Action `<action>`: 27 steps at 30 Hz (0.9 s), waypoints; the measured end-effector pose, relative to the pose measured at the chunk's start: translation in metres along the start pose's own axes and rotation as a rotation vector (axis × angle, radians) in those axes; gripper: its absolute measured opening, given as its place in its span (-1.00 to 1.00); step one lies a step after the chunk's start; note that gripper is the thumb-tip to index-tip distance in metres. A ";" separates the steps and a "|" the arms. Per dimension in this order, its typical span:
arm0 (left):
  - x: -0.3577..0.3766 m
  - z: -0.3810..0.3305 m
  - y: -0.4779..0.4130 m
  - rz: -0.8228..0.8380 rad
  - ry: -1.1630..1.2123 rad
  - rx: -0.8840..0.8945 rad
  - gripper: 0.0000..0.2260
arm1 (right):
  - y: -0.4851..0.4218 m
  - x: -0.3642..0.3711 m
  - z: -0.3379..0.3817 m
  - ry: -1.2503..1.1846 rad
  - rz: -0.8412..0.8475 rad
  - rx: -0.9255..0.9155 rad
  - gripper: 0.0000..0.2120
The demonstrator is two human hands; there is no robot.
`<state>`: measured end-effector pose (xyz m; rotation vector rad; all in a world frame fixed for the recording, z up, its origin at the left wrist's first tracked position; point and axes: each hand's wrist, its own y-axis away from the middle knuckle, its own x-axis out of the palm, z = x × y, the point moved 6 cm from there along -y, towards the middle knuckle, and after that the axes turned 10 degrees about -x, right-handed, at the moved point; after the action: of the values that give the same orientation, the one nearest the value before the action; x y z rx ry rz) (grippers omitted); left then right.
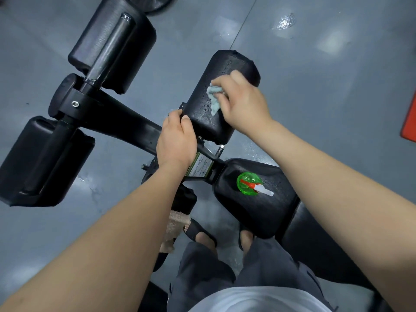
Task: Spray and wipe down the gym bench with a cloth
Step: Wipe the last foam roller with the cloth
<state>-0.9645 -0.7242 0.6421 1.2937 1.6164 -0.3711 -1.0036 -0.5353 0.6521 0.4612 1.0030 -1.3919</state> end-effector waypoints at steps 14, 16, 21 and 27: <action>0.002 0.002 -0.003 -0.002 0.007 -0.012 -0.65 | -0.039 -0.016 -0.042 0.093 -0.069 0.237 -0.70; 0.002 0.001 -0.002 0.002 0.011 -0.013 -0.65 | -0.033 -0.011 -0.030 0.076 -0.062 0.178 -0.70; 0.003 0.002 -0.004 0.018 0.028 -0.018 -0.63 | -0.003 0.002 0.005 0.047 -0.080 0.038 -0.74; 0.002 0.002 -0.003 0.015 0.036 -0.011 -0.63 | 0.034 0.016 0.035 0.023 -0.027 -0.071 -0.72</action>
<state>-0.9656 -0.7253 0.6386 1.3106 1.6356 -0.3312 -0.9629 -0.5663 0.6482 0.4134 1.0771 -1.3735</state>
